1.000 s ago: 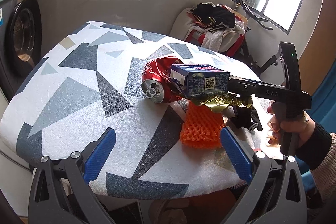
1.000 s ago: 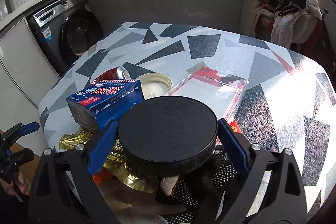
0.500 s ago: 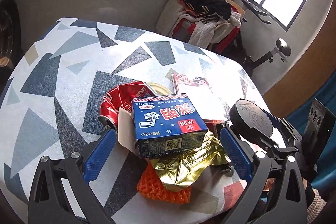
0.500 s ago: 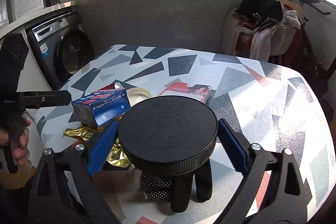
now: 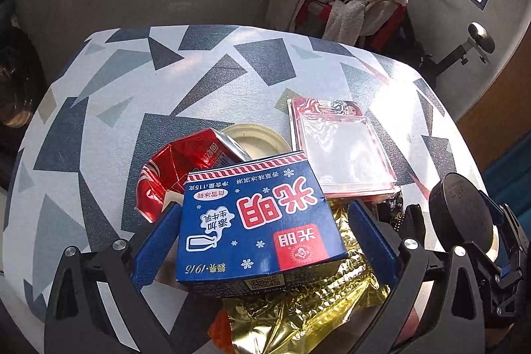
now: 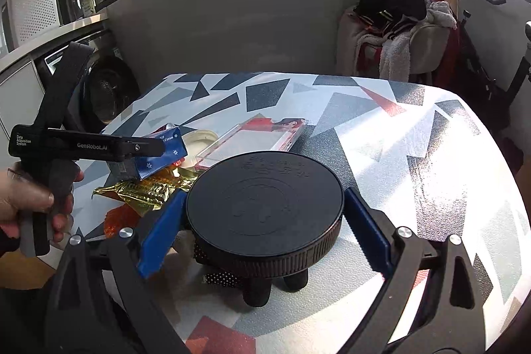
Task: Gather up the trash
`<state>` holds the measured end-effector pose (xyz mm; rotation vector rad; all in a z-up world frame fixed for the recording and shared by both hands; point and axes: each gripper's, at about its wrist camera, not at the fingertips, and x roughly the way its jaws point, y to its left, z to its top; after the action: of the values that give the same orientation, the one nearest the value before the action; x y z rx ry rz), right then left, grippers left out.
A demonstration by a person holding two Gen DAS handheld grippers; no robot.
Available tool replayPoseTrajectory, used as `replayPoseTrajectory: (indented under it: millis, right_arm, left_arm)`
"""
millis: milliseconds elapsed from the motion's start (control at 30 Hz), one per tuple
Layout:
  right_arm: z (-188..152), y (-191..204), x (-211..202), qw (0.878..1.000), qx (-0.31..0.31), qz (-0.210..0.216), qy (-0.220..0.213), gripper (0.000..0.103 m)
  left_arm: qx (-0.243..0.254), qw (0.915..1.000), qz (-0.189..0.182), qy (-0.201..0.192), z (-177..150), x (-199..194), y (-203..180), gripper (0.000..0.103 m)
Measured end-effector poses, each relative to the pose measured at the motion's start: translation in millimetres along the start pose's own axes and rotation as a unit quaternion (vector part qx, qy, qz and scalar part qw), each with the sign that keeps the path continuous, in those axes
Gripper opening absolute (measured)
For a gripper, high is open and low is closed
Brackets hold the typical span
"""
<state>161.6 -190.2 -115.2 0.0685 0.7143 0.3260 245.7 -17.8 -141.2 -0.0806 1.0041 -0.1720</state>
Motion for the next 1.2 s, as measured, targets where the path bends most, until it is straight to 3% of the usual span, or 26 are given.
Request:
replayPoseTrajectory:
  millis: [33,267,633,967,1200]
  right_arm:
    - [-1.6,0.3,-1.2,1.000,0.001,0.000,0.000,0.092]
    - [-5.7,0.9,-13.1,1.000,0.007,0.003,-0.005,0.092]
    - [-8.8,19.5,-45.5,1.000,0.002,0.006,-0.015,0.092]
    - [-33.6,30.2,-84.8,1.000,0.005,0.003,-0.017,0.092]
    - [-56.0,43.8,-105.1,1.000,-0.002,0.005,-0.015,0.092]
  left_arm:
    - [0.004,1.0000,-0.001,-0.001,-0.5,-0.1,-0.1,0.082]
    - [0.013,0.9994,-0.023,-0.020,-6.8,-20.0,1.4,0.081]
    - [0.056,0.9956,-0.042,-0.061,-28.2,-83.8,-12.3,0.080]
    - [0.116,0.9870,-0.035,-0.105,-102.0,-138.7,-36.1,0.080]
    - [0.145,0.9825,-0.039,-0.111,-161.3,-154.7,-47.6,0.080]
